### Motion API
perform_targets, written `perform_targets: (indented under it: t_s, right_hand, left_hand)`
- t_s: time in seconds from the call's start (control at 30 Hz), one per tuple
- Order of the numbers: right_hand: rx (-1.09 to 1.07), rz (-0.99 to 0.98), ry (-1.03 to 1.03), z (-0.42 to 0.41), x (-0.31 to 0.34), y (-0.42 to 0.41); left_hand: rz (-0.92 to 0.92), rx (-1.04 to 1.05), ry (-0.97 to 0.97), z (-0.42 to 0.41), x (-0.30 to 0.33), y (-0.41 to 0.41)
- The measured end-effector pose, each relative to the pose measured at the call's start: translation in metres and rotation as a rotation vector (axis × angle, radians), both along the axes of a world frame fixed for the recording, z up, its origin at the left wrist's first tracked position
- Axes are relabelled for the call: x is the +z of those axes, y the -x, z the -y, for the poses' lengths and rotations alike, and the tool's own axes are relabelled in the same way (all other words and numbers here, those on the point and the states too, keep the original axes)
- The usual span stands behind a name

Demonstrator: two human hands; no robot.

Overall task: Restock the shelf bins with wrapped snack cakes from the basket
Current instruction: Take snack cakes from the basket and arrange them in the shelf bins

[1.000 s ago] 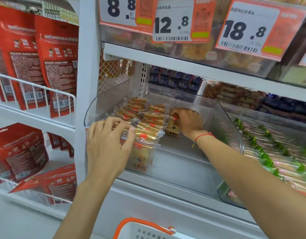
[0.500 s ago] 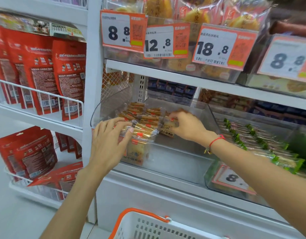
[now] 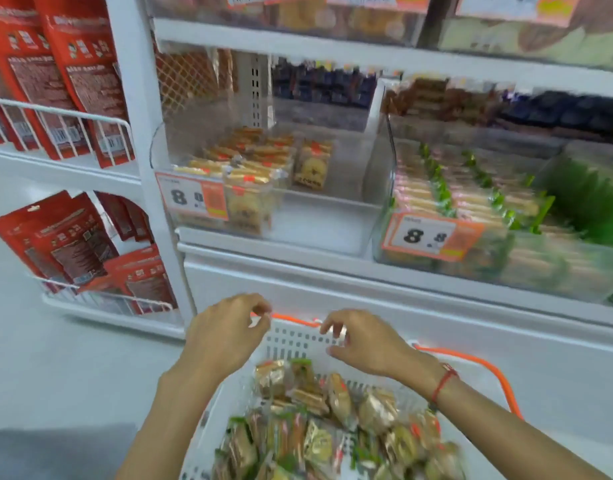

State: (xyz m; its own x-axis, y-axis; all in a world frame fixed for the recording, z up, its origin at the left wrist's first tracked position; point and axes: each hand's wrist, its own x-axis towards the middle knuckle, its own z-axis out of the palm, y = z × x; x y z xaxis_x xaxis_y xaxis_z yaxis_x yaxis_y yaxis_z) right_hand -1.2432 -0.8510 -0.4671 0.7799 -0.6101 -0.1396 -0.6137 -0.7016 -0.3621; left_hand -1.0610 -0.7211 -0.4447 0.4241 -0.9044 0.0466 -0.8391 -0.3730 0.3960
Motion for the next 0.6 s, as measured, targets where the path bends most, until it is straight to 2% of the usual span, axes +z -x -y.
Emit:
perform_targets:
  t_s: [0.13, 0.2, 0.3, 0.43, 0.53, 0.6]
  right_hand:
    - [-0.069, -0.123, -0.471, -0.009, -0.067, 0.010]
    - [-0.070, -0.203, -0.557, -0.019, -0.097, 0.012]
    - [-0.098, -0.247, -0.597, -0.038, -0.139, 0.011]
    - [-0.079, -0.169, -0.538, -0.066, -0.178, 0.005]
    - [-0.128, -0.163, -0.453, -0.090, -0.197, -0.002]
    - [-0.148, -0.174, -0.453, -0.103, -0.203, -0.004]
  left_hand:
    - [-0.135, -0.066, -0.351, -0.010, -0.082, 0.008]
    - [-0.207, -0.107, -0.502, -0.018, -0.123, 0.014]
    - [-0.222, -0.152, -0.637, -0.032, -0.164, 0.028]
    - [-0.184, -0.140, -0.680, -0.040, -0.189, 0.039]
    - [-0.159, -0.216, -0.742, -0.041, -0.206, 0.040]
    - [-0.076, -0.257, -0.760, -0.040, -0.209, 0.046]
